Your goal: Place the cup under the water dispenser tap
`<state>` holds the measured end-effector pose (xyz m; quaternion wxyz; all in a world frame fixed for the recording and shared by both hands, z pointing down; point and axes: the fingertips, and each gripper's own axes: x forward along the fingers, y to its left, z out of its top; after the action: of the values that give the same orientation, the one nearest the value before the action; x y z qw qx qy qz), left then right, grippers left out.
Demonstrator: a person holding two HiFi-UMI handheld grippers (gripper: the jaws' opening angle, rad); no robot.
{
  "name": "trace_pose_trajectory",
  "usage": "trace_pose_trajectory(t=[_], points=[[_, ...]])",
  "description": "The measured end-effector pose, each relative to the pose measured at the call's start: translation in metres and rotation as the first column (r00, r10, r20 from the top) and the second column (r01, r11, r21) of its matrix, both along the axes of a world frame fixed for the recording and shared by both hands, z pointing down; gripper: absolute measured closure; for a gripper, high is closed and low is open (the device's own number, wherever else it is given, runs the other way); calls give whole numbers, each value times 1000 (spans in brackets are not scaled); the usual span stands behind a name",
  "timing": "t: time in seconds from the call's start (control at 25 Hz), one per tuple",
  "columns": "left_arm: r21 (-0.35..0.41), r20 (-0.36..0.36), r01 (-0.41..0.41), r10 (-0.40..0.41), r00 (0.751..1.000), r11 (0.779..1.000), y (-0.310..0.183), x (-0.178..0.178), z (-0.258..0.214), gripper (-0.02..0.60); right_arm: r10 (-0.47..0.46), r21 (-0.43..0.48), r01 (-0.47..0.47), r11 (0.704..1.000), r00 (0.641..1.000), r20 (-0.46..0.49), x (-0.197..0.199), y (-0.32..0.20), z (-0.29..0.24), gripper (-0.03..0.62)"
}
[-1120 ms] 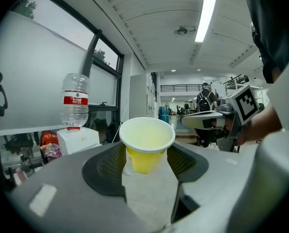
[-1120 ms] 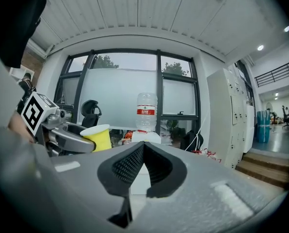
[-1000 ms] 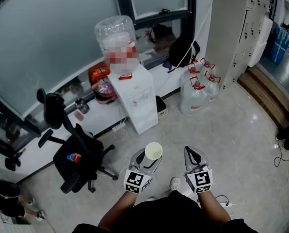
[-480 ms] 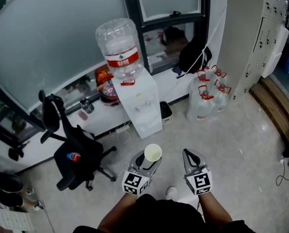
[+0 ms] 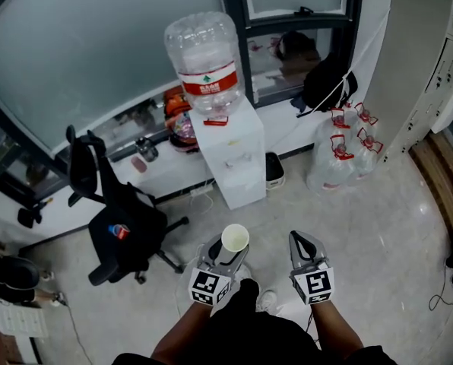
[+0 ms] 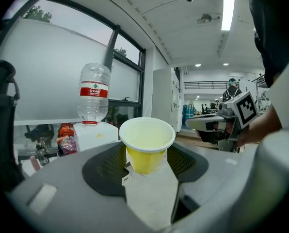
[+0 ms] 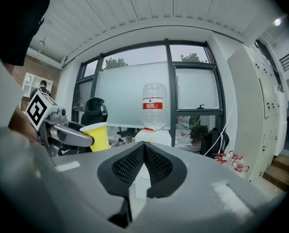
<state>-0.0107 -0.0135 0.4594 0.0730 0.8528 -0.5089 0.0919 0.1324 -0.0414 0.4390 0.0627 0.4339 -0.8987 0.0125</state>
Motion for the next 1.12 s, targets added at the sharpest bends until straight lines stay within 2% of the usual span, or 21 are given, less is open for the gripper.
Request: trace_pose_trajectory(t=[0.32,0.48,0.6,0.88,1.12], points=[[0,-3,51,-51,999,999,-56,-39,7,298,-45,4,45,999,999,-13,-44,-58,-4,592],[7,-38,73,-72,997,997,-90,-58,-1,296,-69,-3,69,998,997,-25,-70,-93,-5,591],[30,-26,85,-84,996,996,-115,-73,-1,296,-86,-1,86,996,996,-28,-88,-117,-5,591],[1,-9,111,-111,994,994,-157,-101,15,296,-99,-6,99,995,993,-57,-115,-158,-2,591],[13,7,159,-159,987,987,-181,-117,16,296,-100,-25,99,995,993,-63,-126,-178,3,591]])
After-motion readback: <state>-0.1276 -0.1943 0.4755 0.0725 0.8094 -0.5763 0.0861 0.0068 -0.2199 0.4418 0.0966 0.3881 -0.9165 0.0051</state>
